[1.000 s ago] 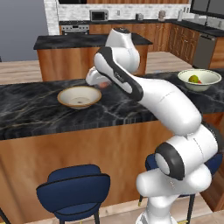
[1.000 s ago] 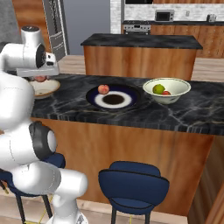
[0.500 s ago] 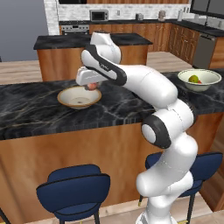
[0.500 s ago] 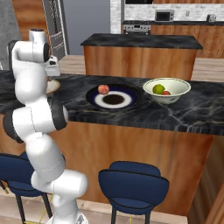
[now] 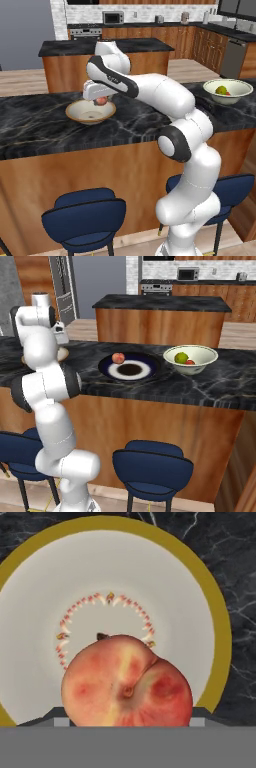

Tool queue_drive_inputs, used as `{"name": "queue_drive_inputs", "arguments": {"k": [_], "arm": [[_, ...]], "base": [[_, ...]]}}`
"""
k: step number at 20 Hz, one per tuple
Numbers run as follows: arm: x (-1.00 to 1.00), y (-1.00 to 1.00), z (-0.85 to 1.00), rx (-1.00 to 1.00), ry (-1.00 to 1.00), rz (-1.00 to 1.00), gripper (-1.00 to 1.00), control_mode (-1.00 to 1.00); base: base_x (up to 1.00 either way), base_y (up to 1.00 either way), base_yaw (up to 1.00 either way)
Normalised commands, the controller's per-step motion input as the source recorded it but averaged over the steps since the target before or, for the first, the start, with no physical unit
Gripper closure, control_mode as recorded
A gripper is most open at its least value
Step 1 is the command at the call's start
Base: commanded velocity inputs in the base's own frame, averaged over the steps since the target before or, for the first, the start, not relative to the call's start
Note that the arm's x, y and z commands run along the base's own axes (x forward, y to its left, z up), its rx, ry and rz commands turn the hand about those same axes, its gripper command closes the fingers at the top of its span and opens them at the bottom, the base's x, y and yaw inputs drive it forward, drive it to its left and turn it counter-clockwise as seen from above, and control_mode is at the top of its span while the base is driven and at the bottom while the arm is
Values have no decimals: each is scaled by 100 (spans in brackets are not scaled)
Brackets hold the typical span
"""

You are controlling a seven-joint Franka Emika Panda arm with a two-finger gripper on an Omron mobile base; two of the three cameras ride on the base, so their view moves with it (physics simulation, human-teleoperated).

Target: Take the fruits from the plate on the dining counter and place two fruits in each bowl.

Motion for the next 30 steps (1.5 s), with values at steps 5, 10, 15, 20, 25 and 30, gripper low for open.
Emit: {"name": "queue_drive_inputs", "arguments": {"k": [5,10,15,20,25,30], "arm": [[3,14,-23,0,-5,0,100,-100],[24,15,-10,0,0,-2,100,-100],[4,1,0,0,1,0,100,-100],[0,0,0,0,0,0,-100,-100],[0,0,0,0,0,0,-100,-100],[0,0,0,0,0,0,-100,-100]], "base": [[0,0,0],[0,0,0],[0,0,0],[0,0,0],[0,0,0],[0,0,0]]}}
